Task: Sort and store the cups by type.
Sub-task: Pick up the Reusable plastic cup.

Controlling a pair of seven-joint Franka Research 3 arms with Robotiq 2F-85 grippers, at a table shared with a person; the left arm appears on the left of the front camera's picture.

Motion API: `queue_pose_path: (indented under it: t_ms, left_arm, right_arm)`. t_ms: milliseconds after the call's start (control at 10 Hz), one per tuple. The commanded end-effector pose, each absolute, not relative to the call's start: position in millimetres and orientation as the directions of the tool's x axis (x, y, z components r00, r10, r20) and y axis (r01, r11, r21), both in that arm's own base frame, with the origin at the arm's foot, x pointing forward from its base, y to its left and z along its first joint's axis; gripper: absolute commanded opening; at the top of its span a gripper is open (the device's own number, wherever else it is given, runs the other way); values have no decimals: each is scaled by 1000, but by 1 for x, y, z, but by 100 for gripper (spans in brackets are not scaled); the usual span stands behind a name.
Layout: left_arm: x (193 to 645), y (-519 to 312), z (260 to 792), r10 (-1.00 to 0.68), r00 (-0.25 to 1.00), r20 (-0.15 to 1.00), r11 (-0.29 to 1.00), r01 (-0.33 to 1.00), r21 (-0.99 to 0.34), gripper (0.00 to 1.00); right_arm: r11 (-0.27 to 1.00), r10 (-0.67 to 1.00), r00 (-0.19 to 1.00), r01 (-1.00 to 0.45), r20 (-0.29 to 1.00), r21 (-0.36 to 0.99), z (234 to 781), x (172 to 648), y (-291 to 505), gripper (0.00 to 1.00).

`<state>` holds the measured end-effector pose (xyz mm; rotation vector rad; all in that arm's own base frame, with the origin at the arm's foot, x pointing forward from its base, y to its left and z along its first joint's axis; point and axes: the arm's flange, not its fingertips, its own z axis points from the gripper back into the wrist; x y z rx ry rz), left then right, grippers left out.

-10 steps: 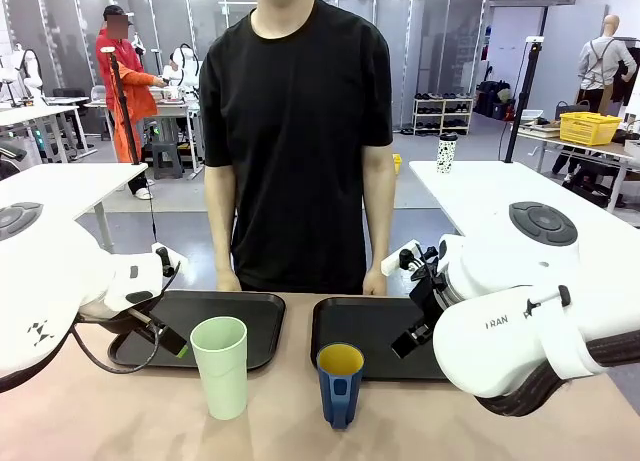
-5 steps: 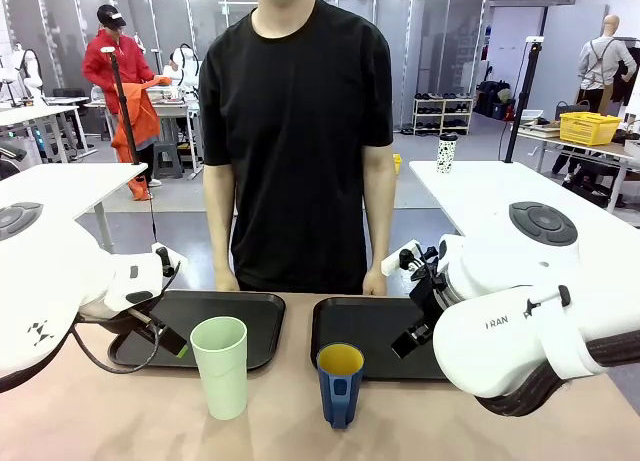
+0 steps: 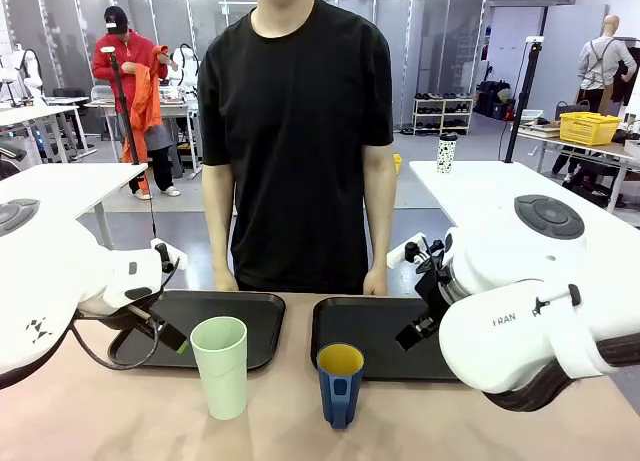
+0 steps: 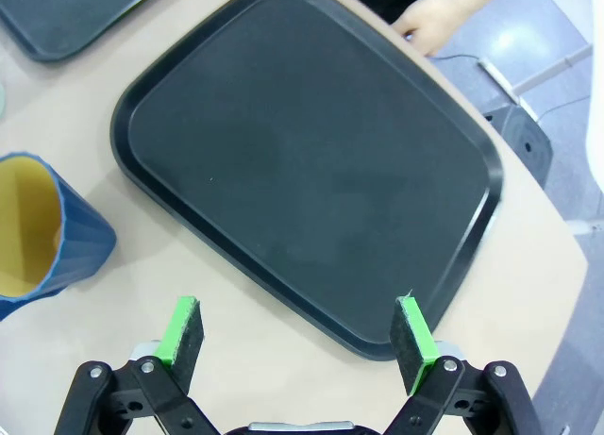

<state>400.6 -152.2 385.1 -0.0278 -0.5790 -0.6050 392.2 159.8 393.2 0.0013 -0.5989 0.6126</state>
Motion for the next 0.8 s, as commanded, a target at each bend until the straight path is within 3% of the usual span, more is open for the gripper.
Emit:
queue_pose_path:
  t_ms: [0, 600, 700]
  left_arm:
    - [377, -156, 409, -528, 637, 562, 827, 536, 169, 100]
    - [339, -173, 452, -573, 536, 620, 800, 529, 282, 100]
    - [337, -174, 453, -578, 531, 619, 798, 527, 293, 100]
  right_arm:
    - [862, 494, 682, -465, 539, -200, 424, 374, 175, 100]
    - [888, 455, 646, -383, 613, -255, 481, 332, 189, 100]
    - [914, 405, 674, -305, 617, -268, 482, 330, 192, 100]
